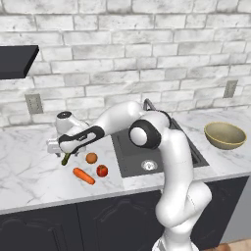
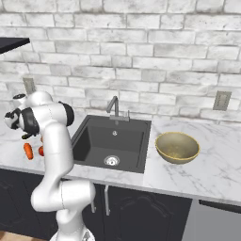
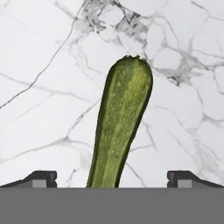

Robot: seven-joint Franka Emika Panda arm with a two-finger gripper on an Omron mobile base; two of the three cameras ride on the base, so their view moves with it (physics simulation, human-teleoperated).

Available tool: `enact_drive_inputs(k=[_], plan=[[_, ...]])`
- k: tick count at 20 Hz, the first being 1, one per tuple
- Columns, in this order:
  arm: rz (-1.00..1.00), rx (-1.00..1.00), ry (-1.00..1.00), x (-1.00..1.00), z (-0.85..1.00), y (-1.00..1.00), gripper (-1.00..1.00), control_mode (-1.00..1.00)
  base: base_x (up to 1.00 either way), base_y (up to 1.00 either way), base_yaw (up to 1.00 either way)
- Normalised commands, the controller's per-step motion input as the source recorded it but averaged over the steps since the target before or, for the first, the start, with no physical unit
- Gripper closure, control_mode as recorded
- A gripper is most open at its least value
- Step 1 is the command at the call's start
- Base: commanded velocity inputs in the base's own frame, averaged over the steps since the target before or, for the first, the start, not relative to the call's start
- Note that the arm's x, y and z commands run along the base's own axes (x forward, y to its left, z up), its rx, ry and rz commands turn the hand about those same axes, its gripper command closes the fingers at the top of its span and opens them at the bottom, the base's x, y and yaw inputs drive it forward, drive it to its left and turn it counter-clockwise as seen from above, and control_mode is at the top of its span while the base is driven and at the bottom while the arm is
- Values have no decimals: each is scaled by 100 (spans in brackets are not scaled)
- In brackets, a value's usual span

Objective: There is a mixed pile of frozen fruits and vegetables on the counter. Locate all the frozen vegetables and place the items in a bowl on the counter. Take all the frozen fruits and defrost them in a running sink.

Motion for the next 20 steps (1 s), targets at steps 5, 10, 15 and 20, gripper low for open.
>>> enact_drive_inputs(k=[5,10,15,20], plan=[[0,0,0,10,-15,7,-100,-100,0,0,0],[0,0,0,8,-16,5,-100,-100,0,0,0],[-1,0,0,7,-19,2,-100,-100,0,0,0],[-1,0,0,7,-22,4,-100,-100,0,0,0]])
